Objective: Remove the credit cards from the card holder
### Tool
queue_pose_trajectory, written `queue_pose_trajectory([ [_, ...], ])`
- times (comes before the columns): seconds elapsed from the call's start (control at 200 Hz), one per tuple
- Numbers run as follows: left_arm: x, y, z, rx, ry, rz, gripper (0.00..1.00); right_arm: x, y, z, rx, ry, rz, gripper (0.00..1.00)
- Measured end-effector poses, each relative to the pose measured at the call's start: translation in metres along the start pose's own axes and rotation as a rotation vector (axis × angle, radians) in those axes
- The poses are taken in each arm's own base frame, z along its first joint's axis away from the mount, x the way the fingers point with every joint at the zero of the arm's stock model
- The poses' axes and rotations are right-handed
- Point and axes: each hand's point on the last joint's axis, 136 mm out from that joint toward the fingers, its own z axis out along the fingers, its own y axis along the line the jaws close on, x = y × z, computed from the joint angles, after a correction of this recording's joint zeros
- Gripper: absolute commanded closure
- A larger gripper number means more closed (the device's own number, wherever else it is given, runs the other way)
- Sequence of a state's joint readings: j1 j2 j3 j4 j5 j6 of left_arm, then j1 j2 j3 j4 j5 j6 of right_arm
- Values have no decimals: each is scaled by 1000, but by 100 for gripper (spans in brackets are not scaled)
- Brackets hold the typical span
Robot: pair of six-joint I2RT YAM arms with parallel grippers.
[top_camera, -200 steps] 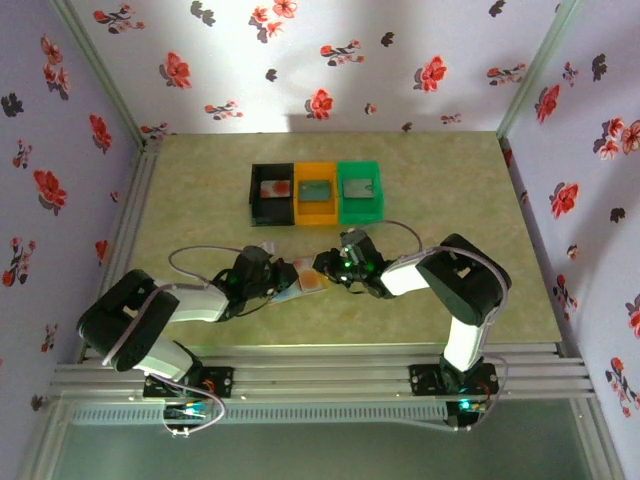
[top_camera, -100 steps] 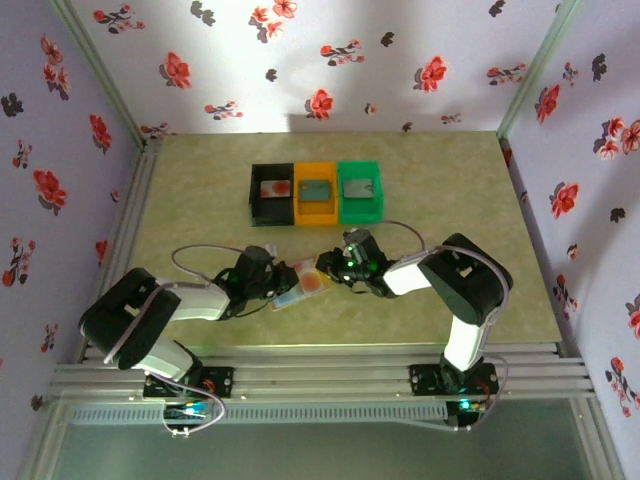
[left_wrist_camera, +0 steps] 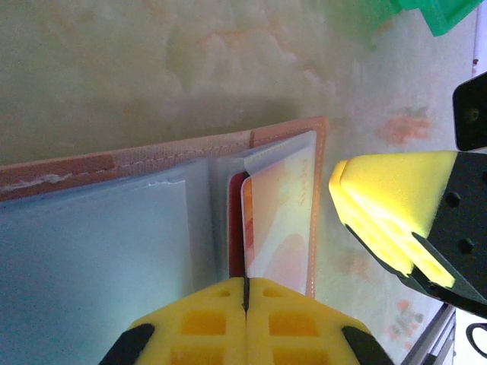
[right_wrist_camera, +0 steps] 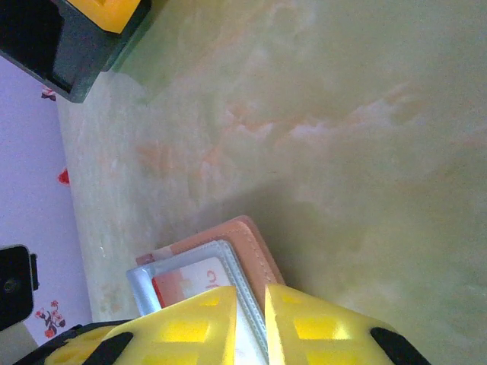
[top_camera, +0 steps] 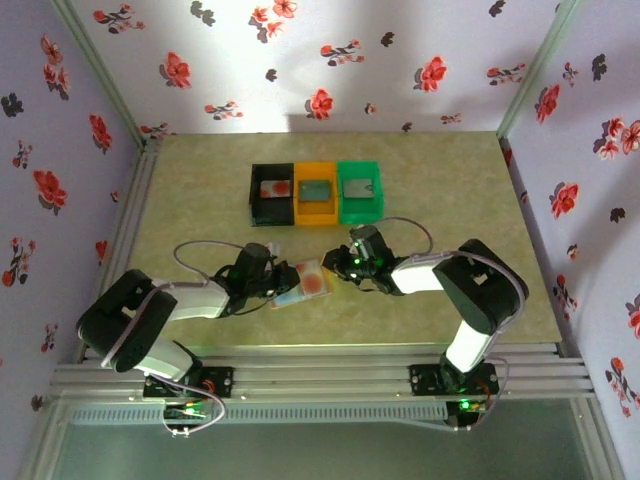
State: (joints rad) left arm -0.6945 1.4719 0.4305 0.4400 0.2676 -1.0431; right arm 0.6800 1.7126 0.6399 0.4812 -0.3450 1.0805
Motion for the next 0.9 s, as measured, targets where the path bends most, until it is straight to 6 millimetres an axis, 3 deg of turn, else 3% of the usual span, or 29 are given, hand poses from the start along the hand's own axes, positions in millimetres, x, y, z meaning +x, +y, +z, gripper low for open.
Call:
queue_pose_trajectory([
  [0.615, 1, -14, 13, 38, 59, 3, 100, 13, 41, 1, -109, 26, -74, 86],
  [0.9, 4, -13, 15, 38, 76, 0, 100, 14, 28, 13, -99, 20, -69, 89],
])
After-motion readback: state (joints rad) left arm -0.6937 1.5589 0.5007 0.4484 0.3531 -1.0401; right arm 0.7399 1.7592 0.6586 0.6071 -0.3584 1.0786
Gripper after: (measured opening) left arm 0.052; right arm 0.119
